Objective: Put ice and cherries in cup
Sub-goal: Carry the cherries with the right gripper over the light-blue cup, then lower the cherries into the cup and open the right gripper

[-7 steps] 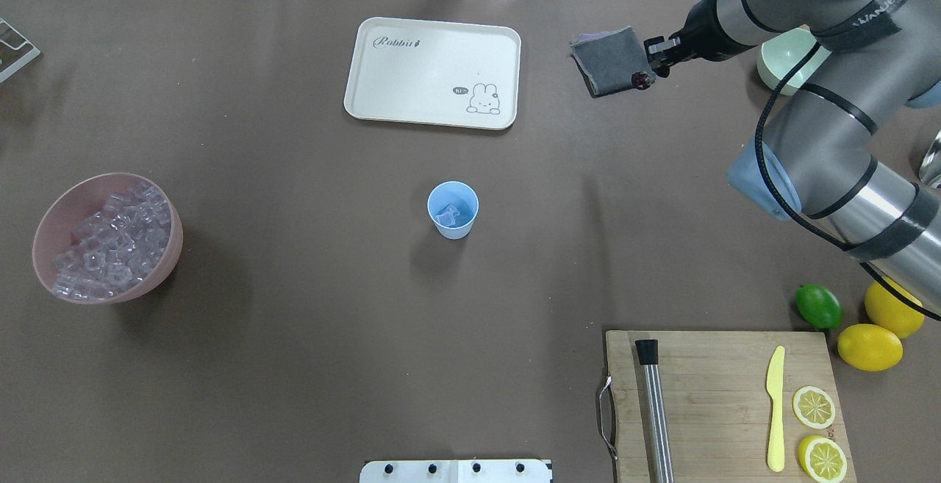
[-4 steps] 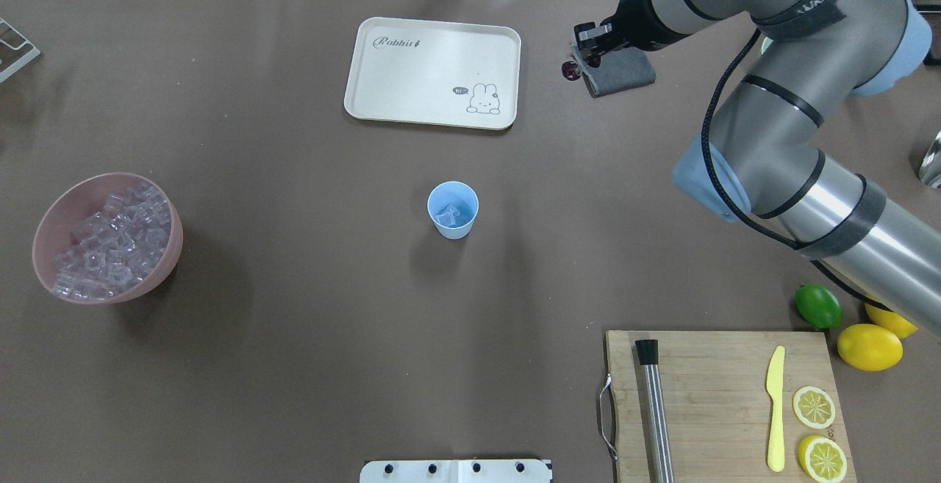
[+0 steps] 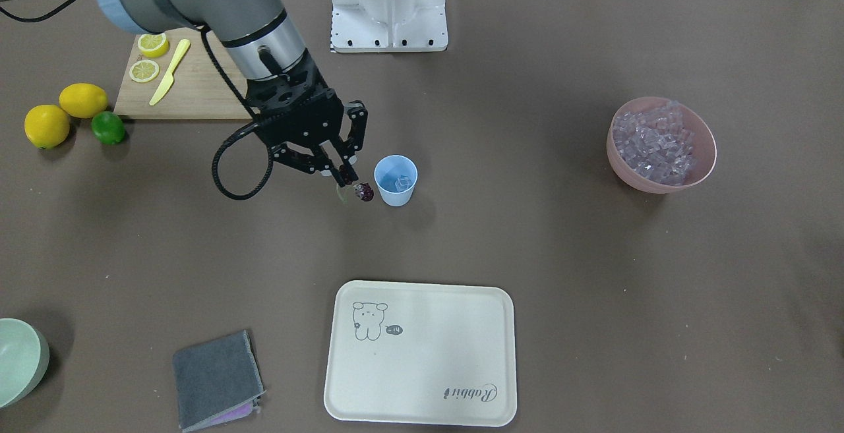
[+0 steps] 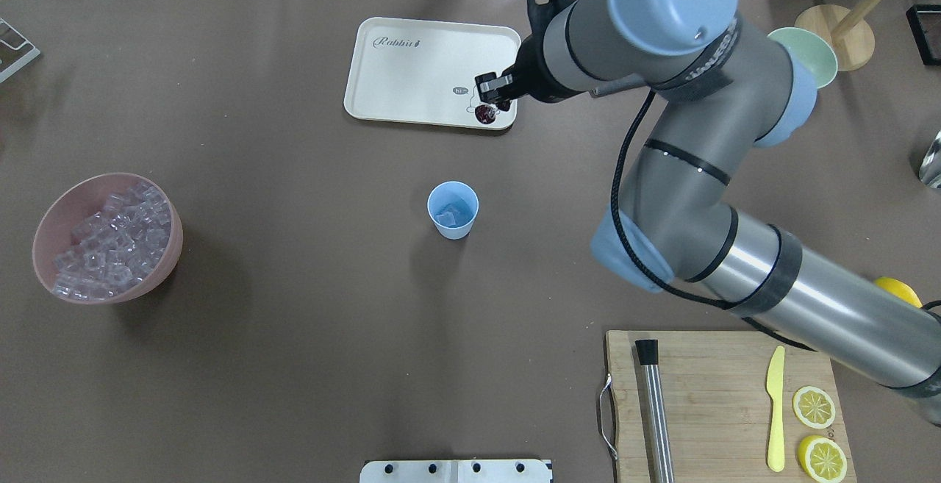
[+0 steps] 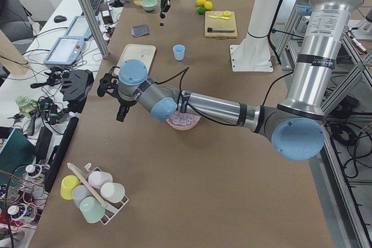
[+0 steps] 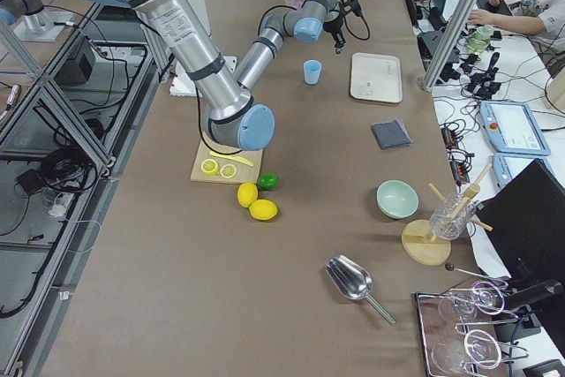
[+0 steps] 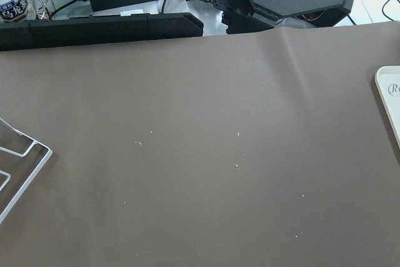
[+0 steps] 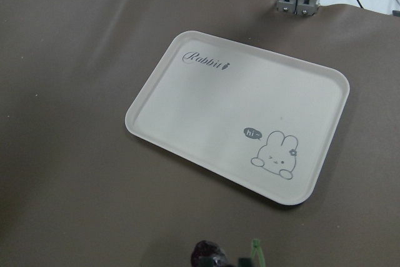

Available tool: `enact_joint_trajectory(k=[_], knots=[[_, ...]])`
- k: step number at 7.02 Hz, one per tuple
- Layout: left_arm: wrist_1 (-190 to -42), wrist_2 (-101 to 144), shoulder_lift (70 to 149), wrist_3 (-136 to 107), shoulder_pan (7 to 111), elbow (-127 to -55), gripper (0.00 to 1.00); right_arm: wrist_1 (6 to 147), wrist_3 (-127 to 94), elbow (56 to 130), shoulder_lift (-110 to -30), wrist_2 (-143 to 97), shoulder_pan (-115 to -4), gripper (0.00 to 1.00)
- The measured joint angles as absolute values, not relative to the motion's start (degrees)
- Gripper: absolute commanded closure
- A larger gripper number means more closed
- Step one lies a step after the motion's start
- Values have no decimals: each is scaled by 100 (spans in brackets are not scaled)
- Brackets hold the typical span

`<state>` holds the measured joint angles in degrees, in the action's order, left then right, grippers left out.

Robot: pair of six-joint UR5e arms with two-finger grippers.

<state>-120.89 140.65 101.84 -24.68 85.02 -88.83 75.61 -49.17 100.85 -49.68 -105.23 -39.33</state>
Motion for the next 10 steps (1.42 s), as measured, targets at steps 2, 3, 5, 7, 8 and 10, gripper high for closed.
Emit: enact_joint_trajectory(k=[2, 3, 5, 7, 8, 10], knots=[[-12093, 14059, 10196, -2467, 8499, -8796, 2, 7568, -4904, 10037, -4921, -10094, -3355, 100], [-12093, 14048, 10189, -2471, 8499, -8786, 2, 7573, -4872, 10001, -4890, -9980, -3203, 100], [-12094, 14035, 10192, -2476, 8500, -8738, 2, 7582, -4757, 9926, -4916, -9912, -3079, 100], [-12094, 14022, 10198, -2471, 8507, -8699, 2, 7585, -4716, 9855, -4934, -9813, -2977, 100], [-12094, 14020, 10204, -2470, 8507, -8684, 2, 7585, -4713, 9800, -4939, -9765, -2937, 100], [-12094, 14019, 10211, -2470, 8508, -8676, 2, 7579, -4717, 9760, -4993, -9736, -2898, 1]])
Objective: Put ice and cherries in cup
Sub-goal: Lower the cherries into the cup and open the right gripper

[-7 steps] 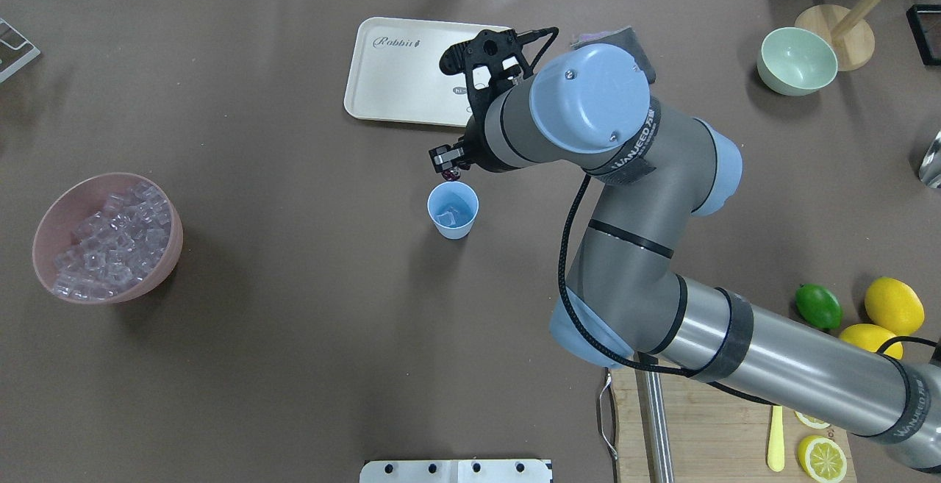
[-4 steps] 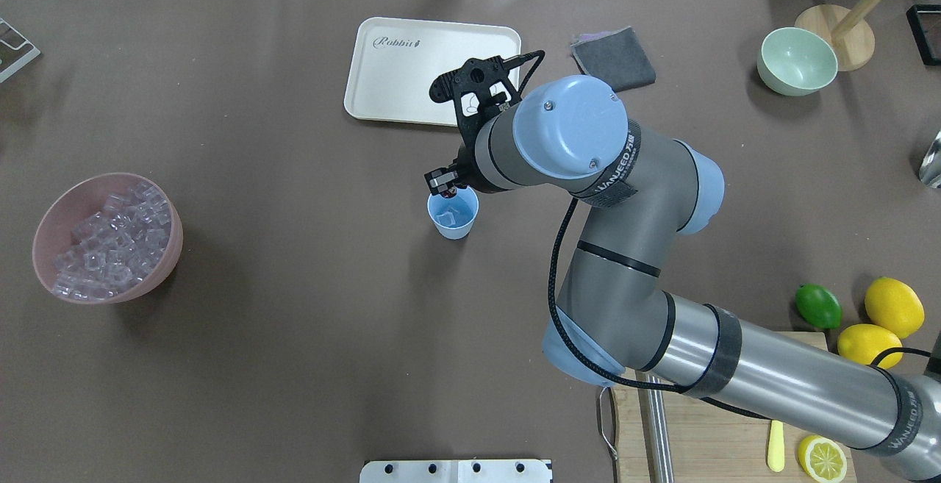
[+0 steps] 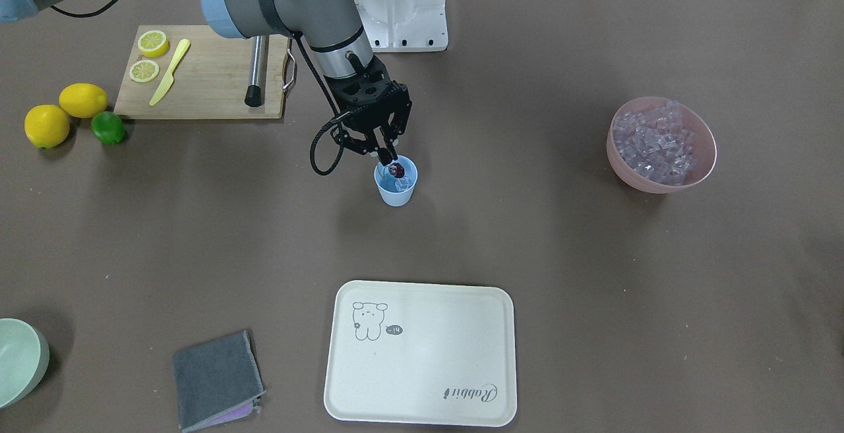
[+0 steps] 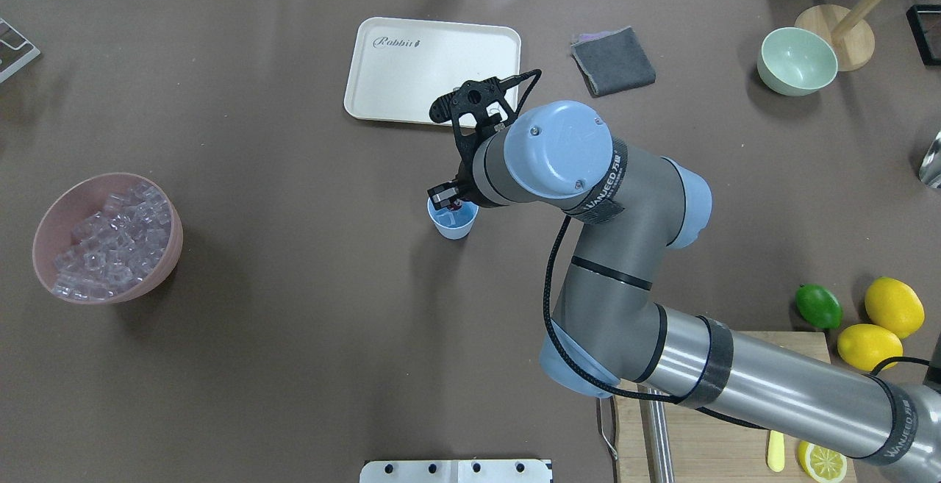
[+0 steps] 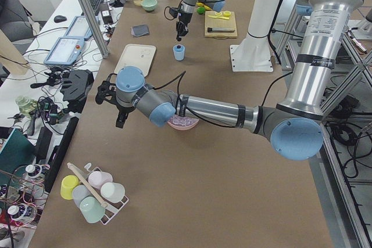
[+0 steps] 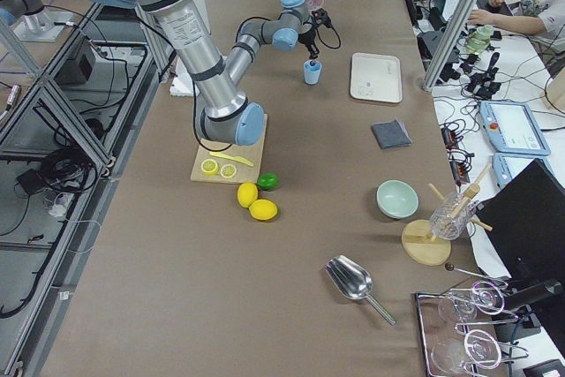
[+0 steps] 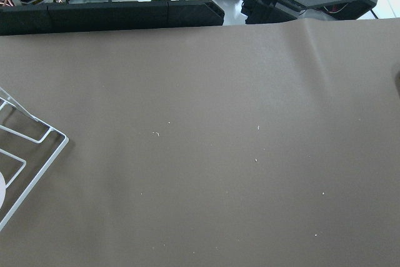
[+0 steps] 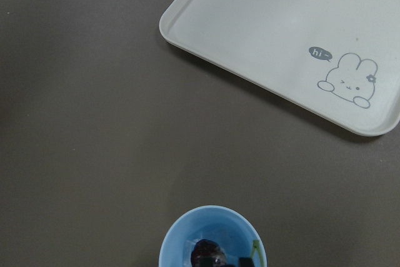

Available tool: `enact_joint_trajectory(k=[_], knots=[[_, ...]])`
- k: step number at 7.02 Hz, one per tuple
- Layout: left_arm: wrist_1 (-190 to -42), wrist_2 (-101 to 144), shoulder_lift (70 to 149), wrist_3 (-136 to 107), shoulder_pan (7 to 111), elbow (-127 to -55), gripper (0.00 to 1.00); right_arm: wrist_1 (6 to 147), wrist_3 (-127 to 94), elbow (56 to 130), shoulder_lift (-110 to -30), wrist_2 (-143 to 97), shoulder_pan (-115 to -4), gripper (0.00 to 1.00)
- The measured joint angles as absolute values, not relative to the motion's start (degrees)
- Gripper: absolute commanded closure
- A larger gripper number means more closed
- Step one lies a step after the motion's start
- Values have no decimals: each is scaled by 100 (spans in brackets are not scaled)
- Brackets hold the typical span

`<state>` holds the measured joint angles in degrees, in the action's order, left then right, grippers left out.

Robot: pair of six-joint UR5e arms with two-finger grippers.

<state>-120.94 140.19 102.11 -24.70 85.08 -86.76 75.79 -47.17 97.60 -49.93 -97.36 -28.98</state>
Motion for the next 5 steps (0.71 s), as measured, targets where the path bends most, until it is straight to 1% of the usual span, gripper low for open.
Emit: enact_joint_trajectory(k=[5], knots=[[-12094, 14038, 10199, -2503, 8514, -8682, 2, 7557, -4787, 9832, -4998, -9778, -2829, 0]])
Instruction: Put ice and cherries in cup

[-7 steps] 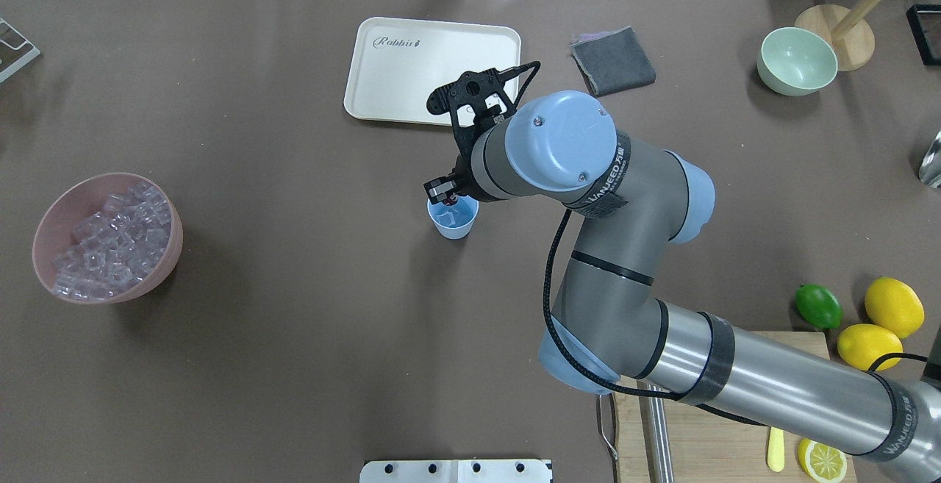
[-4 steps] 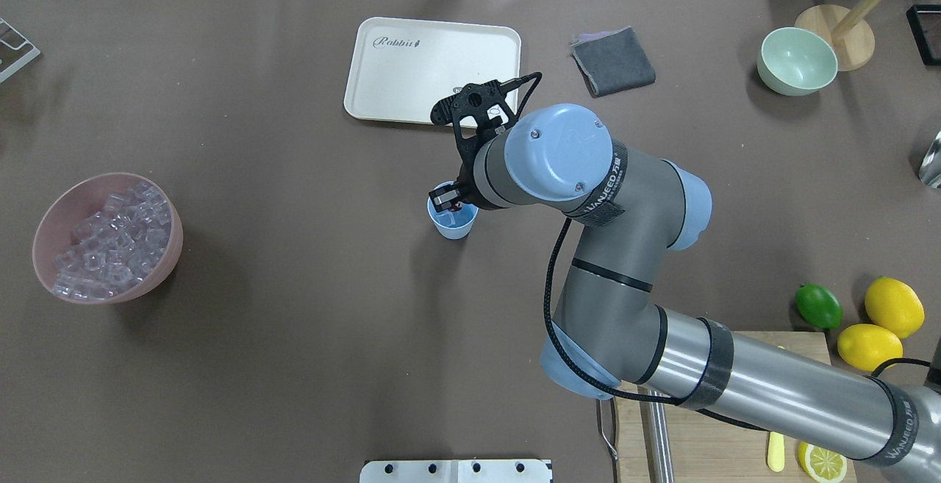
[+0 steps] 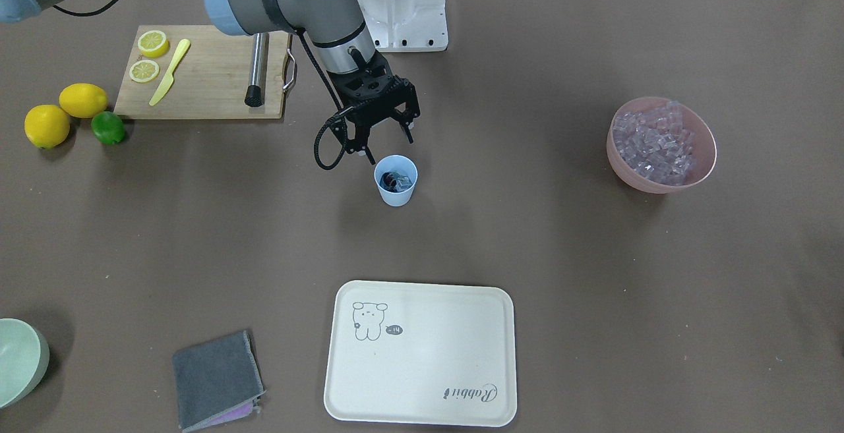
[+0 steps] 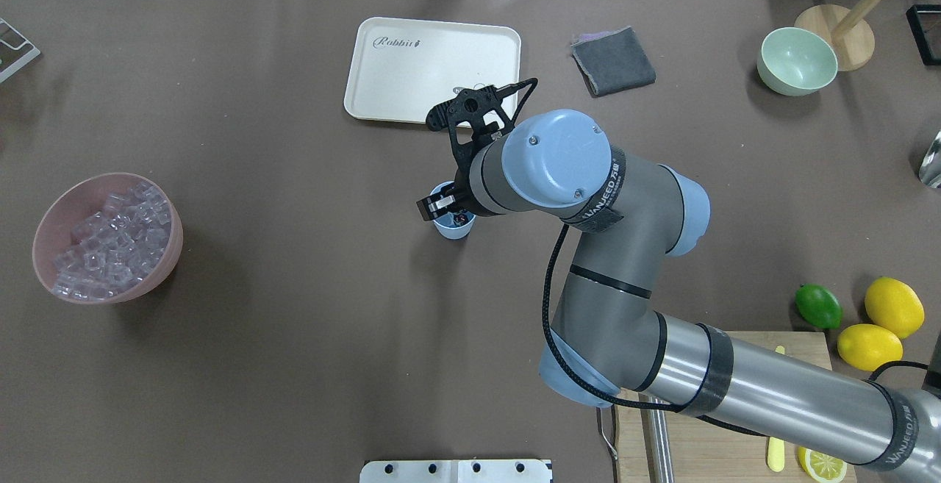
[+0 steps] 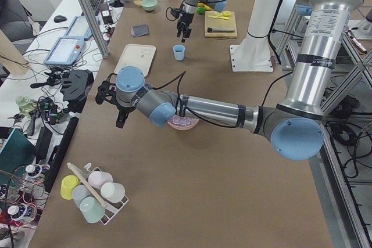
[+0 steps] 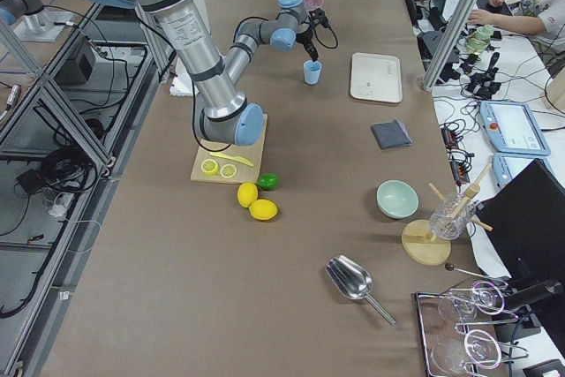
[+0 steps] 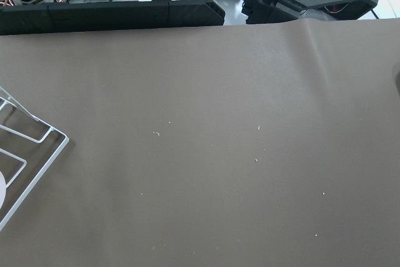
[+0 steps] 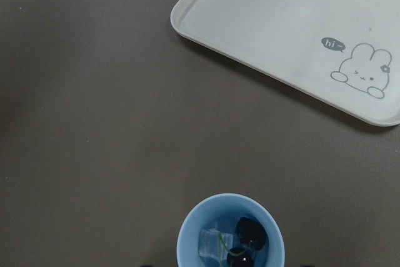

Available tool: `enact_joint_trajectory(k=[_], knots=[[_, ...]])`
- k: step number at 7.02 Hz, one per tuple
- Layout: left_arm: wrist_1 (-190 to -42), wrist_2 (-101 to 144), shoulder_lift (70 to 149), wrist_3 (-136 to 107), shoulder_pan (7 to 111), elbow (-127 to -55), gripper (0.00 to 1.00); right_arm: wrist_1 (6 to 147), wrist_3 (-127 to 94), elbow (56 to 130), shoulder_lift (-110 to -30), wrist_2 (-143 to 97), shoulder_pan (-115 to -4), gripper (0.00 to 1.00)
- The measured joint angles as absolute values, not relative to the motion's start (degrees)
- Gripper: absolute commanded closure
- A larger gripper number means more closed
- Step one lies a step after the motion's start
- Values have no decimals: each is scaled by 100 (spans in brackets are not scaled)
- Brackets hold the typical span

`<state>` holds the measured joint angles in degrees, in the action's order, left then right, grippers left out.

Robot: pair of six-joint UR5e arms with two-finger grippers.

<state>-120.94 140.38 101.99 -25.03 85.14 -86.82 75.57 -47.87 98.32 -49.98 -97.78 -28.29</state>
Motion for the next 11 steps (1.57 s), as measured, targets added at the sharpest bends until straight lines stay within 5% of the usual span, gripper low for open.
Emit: enact_joint_trajectory(k=[4, 11], knots=[[-12058, 14023, 10262, -2572, 8581, -8680, 2, 7599, -4713, 9882, -5176, -10533, -3707, 0], [-10838, 14070, 11017, -2512, 9092, -8271, 2, 7697, -3837, 10391, -6894, -12288, -6279, 0]])
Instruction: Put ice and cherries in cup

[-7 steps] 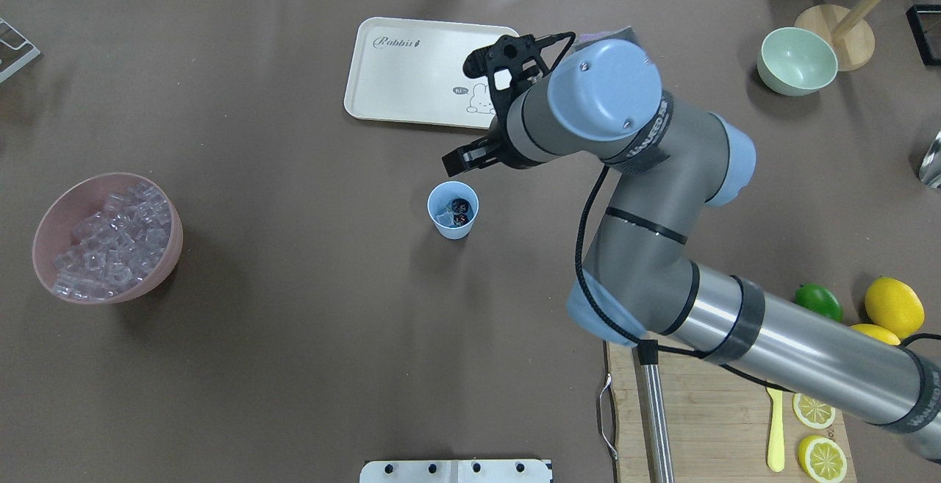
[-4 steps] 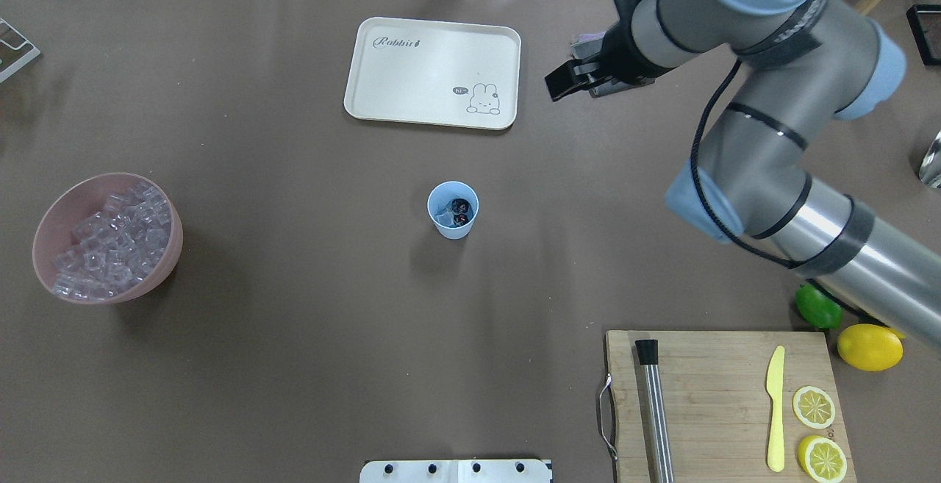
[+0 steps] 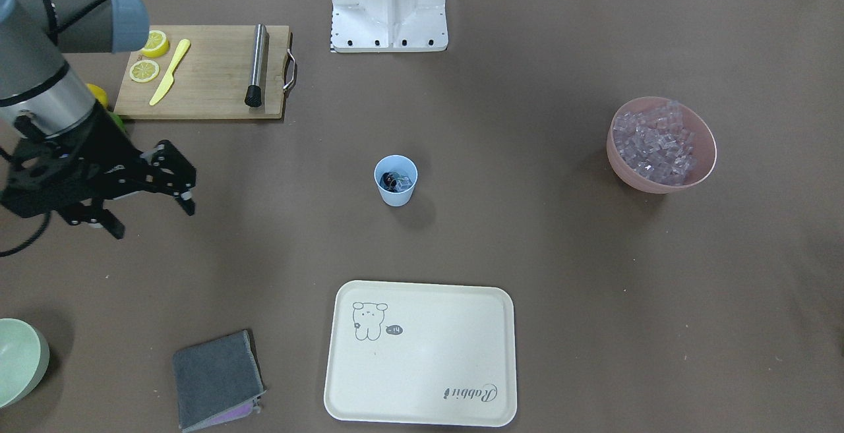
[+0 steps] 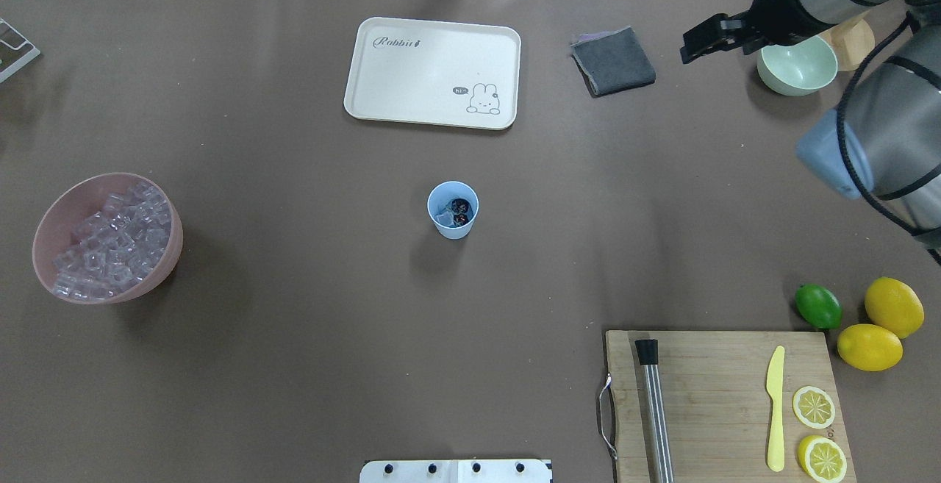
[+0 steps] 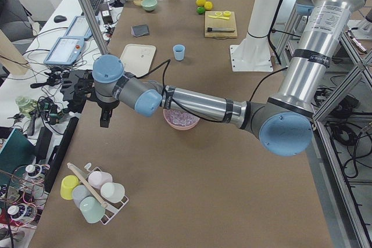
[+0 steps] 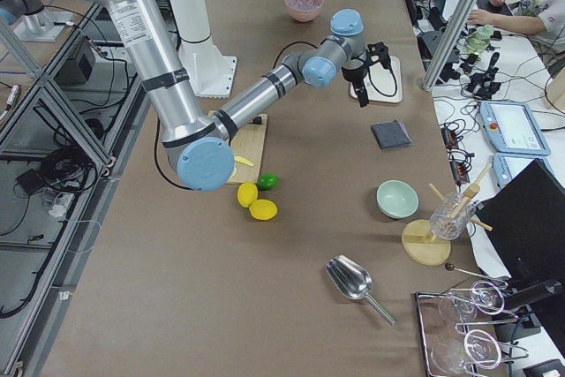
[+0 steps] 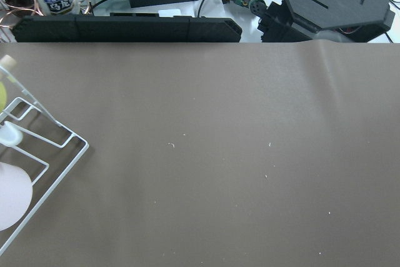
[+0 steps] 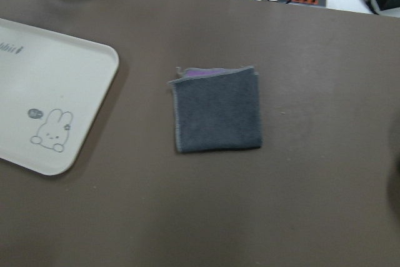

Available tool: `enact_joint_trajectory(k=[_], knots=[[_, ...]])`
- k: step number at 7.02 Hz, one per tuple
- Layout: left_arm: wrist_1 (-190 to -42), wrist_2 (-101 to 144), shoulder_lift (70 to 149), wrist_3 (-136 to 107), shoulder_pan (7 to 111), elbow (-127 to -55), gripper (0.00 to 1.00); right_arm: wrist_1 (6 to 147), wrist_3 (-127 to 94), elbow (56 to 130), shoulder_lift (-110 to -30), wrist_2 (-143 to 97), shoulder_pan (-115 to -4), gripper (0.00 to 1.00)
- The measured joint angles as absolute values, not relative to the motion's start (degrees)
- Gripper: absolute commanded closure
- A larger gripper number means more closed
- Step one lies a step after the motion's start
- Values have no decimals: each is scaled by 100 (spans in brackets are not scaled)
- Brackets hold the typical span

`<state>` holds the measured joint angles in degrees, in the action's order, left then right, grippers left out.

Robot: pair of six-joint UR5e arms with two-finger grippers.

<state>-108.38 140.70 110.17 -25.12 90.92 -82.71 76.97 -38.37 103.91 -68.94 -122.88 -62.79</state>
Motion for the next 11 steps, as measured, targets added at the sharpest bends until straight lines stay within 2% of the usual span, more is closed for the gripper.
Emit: enact_joint_trajectory(k=[4, 11], knots=[[-10514, 13934, 11065, -2511, 9175, -8184, 2, 7715, -3458, 10800, -7927, -12599, -7111, 0], [-10172, 13771, 11107, -2529, 9151, -8155, 2, 8036, -3364, 10708, -8257, -12946, -7578, 0]])
